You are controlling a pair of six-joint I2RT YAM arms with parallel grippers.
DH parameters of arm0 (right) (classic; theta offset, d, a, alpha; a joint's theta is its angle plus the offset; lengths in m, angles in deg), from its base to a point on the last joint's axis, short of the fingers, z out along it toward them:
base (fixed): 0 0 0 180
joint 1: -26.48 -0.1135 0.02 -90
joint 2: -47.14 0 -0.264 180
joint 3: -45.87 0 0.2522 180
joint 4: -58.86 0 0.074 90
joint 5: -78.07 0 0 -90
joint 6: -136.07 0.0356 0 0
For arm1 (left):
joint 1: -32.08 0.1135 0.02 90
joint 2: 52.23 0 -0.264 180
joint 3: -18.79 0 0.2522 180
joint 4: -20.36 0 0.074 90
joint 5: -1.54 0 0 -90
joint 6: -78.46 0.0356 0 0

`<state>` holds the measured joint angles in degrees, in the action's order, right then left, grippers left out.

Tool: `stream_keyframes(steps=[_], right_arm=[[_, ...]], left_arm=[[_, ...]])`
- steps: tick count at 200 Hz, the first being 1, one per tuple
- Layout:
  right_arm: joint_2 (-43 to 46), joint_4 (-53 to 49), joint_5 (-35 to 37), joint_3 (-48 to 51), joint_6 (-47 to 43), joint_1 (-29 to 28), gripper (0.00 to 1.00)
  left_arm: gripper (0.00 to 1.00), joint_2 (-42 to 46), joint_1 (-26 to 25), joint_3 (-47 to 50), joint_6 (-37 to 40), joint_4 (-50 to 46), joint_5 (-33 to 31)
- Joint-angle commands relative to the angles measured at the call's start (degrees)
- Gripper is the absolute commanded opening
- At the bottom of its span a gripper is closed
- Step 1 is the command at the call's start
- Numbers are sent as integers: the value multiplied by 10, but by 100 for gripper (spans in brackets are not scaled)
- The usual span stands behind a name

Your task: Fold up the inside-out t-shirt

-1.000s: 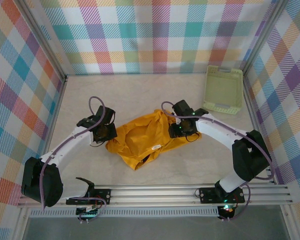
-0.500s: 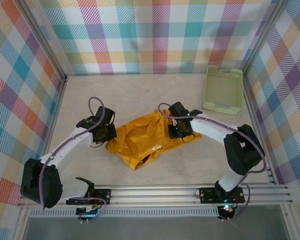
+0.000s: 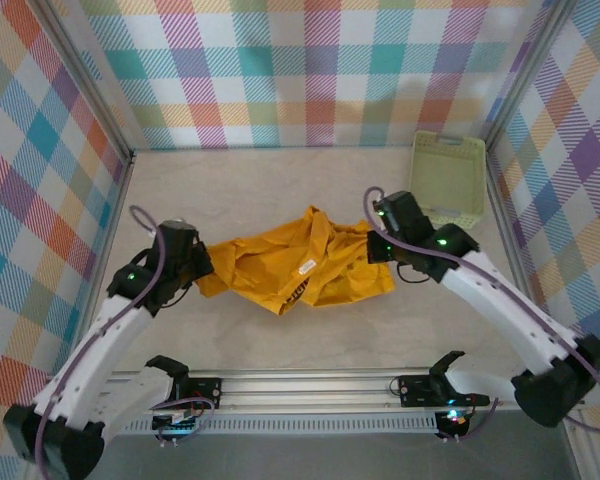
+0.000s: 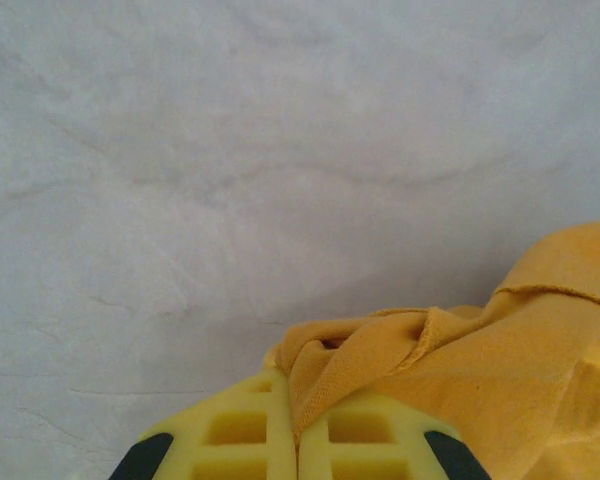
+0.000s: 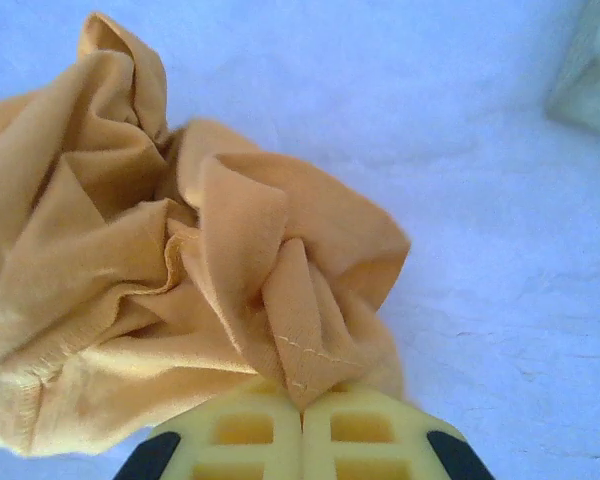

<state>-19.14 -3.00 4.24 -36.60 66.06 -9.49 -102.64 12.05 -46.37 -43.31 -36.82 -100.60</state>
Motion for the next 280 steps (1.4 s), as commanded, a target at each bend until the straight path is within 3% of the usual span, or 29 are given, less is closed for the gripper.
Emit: stream_keyframes(steps=[1, 23, 42, 70, 93, 123, 148, 179, 215, 240, 253, 280], right_arm=[[7, -53, 23, -12, -12, 2, 2], [-21, -28, 23, 7, -3, 15, 4], [-76, 5, -19, 33, 13, 57, 7], [-146, 42, -36, 63, 13, 75, 40], [-142, 50, -45, 80, -15, 70, 50], [-104, 77, -63, 94, -45, 19, 55], [-138, 97, -76, 84, -36, 10, 58], [-222, 97, -71, 45, -11, 24, 55], [-269, 116, -142, 26, -6, 71, 53], [-299, 114, -148, 13, -8, 76, 52], [-306, 114, -150, 7, -17, 78, 43], [-277, 87, -120, -13, -26, 77, 14]], left_arm=[[0, 23, 9, -9, -31, -27, -38], [0, -16, 12, -14, -41, -52, -74], [0, -72, 30, -11, -38, -54, -60], [0, -119, 55, 1, -30, -41, -31], [0, -141, 58, 1, -17, -38, -23], [0, -142, 58, 9, -10, -23, -16], [0, -148, 59, 8, -10, -18, -13], [0, -147, 59, 9, -8, -16, -10], [0, -145, 59, 13, -4, -13, 2], [0, -143, 59, 18, -2, -4, 12], [0, -143, 59, 19, 1, 1, 21], [0, -135, 59, -1, 2, -6, 30]])
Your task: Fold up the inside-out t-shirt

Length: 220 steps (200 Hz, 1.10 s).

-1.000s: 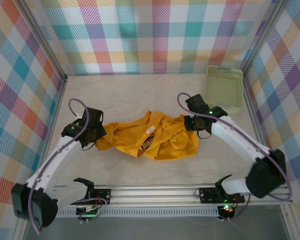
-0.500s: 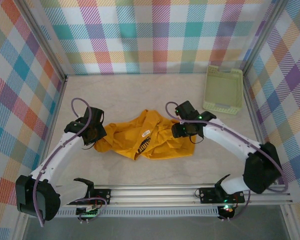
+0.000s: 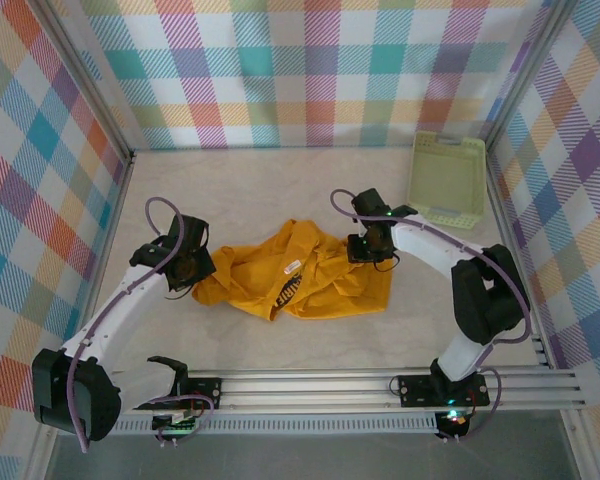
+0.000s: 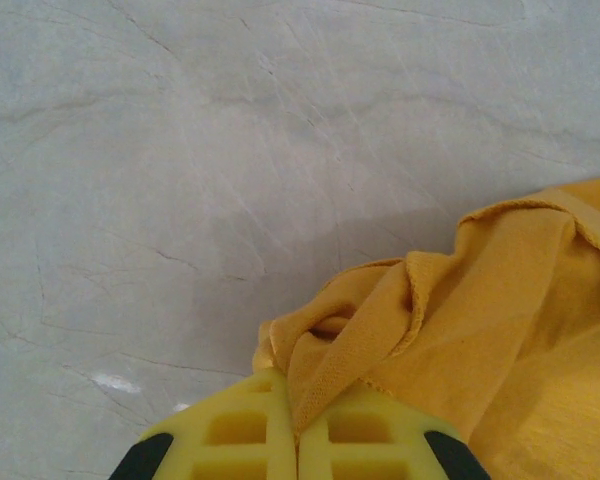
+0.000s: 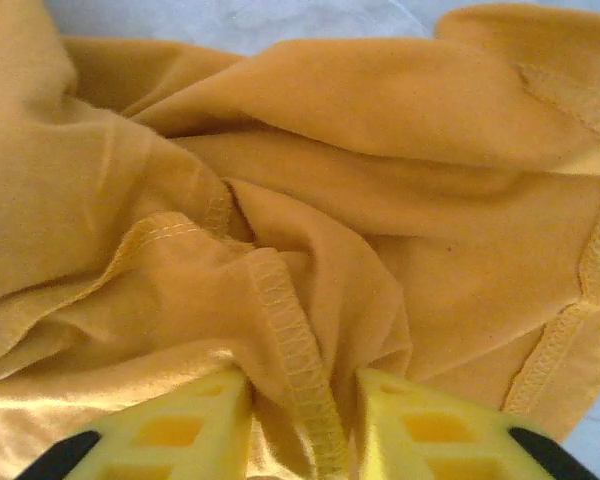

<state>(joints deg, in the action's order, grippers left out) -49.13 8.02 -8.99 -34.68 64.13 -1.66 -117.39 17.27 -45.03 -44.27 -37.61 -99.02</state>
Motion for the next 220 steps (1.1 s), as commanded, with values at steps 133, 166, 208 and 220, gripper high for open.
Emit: stream_keyframes(steps=[133, 166, 208, 220], right_arm=[[352, -175, 126, -339, -81, -8, 0], [347, -161, 115, -263, -59, -9, 0], [345, -101, 108, -18, 19, -8, 0], [336, -95, 134, 30, 42, -8, 0]], left_arm=[[3, 140, 36, -356, -71, -72, 28], [7, 126, 36, -289, -74, -70, 75], [8, 69, 36, -77, -54, -18, 140], [12, 56, 37, -33, -44, -9, 123]])
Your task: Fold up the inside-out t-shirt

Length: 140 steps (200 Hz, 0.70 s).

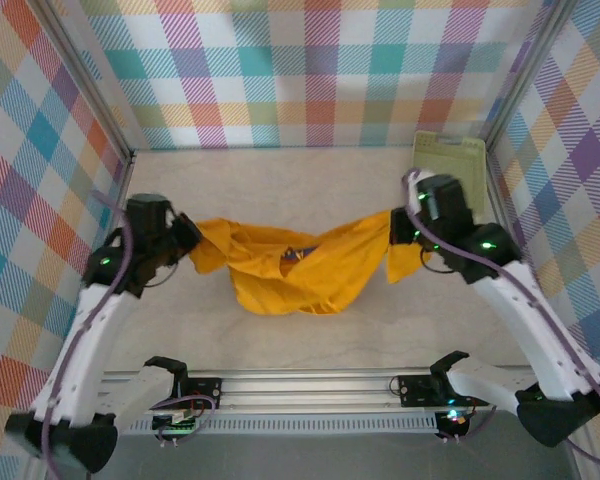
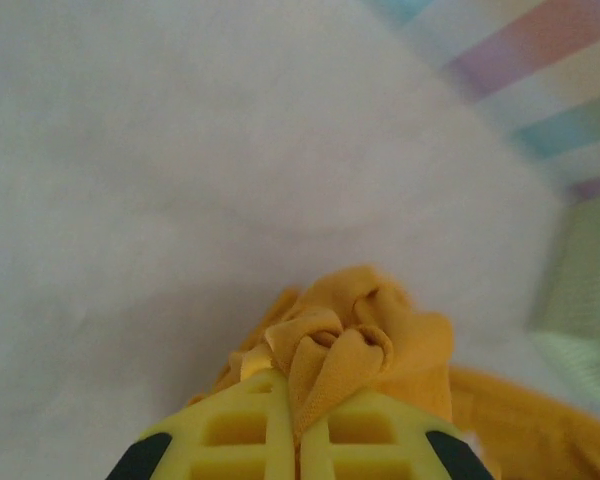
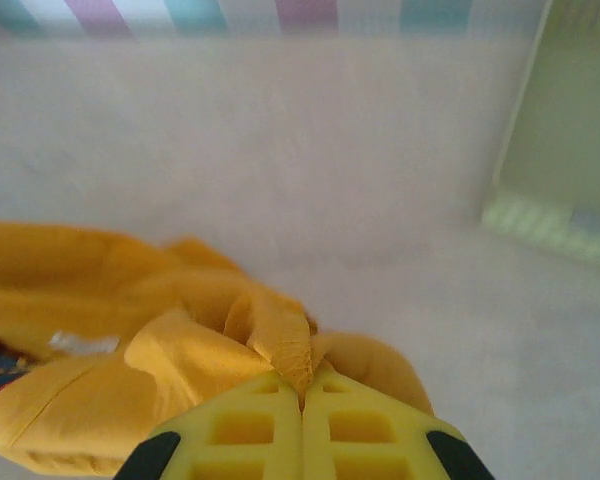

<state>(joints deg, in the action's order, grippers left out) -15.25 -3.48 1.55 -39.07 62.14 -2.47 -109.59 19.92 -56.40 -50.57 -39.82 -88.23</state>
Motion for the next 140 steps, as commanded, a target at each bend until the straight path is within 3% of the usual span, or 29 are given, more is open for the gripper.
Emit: stream_keyframes(steps=[1, 19, 45, 71, 86, 120, 140], right_arm=[[-3, 20, 31, 79, 65, 1, 0], [-7, 25, 50, 133, 97, 4, 0], [6, 36, 48, 183, 121, 5, 0], [16, 52, 17, 199, 108, 5, 0], [16, 53, 15, 196, 102, 5, 0], [9, 59, 17, 185, 99, 5, 0], [6, 58, 24, 180, 98, 5, 0]], left_arm=[[12, -23, 11, 83, 19, 14, 13], [24, -29, 18, 120, 29, 12, -29], [50, -15, 42, 144, 30, -18, -97], [59, 24, 34, 129, 54, -44, -113], [62, 33, -6, 112, 67, -51, -101], [66, -28, -178, 100, 45, -31, -121], [67, -94, -211, 105, 21, 3, -107]])
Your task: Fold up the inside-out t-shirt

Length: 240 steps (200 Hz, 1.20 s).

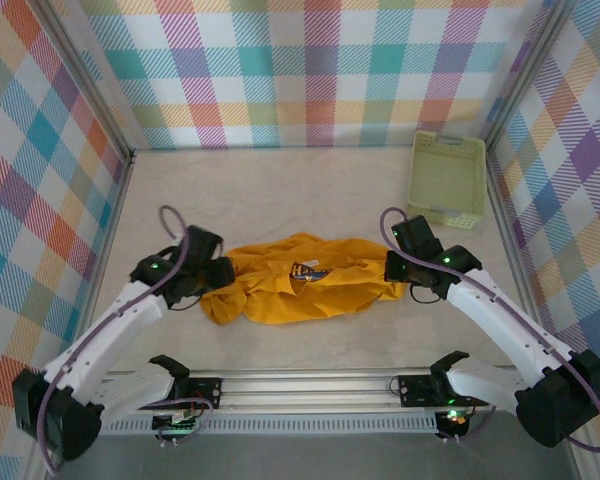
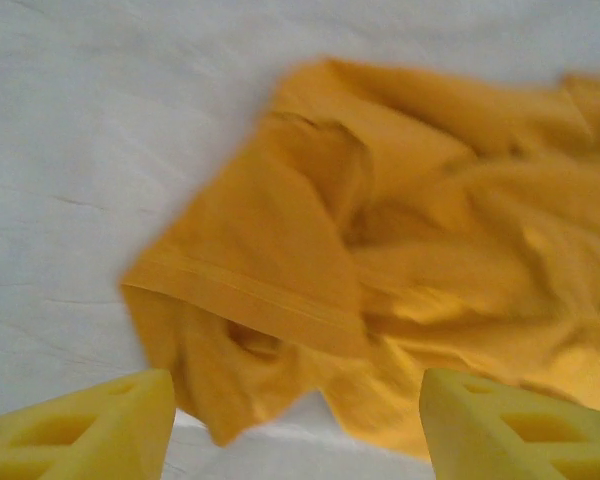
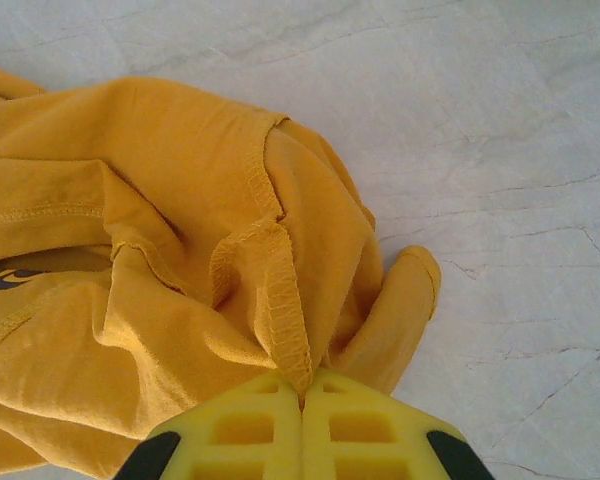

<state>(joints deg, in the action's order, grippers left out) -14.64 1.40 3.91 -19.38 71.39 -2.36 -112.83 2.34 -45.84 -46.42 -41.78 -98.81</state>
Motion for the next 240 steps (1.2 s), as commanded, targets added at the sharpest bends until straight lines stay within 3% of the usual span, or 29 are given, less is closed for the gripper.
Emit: stream_keyframes(steps=[1, 38, 105, 134, 161, 186, 212, 229, 240], right_arm=[[0, 9, 1, -17, 5, 3, 0], [0, -2, 23, -23, -2, 4, 0], [1, -21, 57, -39, 0, 14, 0], [-1, -25, 58, -49, -3, 17, 0], [-7, -56, 85, -73, 1, 35, 0], [11, -95, 97, -108, -2, 101, 0], [53, -104, 87, -128, -17, 156, 0], [62, -91, 51, -121, -22, 158, 0], [61, -80, 23, -106, -19, 158, 0]], left_arm=[[66, -64, -36, 0, -21, 24, -1], [63, -124, -33, 17, -31, 65, -31], [38, -207, -12, 16, -11, 85, -23], [17, -215, -4, 21, -11, 87, -28], [1, -153, 12, 11, -4, 57, -49], [0, -33, 54, -19, 14, 0, -68], [0, 105, 135, -37, 18, -45, -122], [0, 124, 202, -28, 19, -61, -128], [0, 112, 244, -13, 18, -59, -98]])
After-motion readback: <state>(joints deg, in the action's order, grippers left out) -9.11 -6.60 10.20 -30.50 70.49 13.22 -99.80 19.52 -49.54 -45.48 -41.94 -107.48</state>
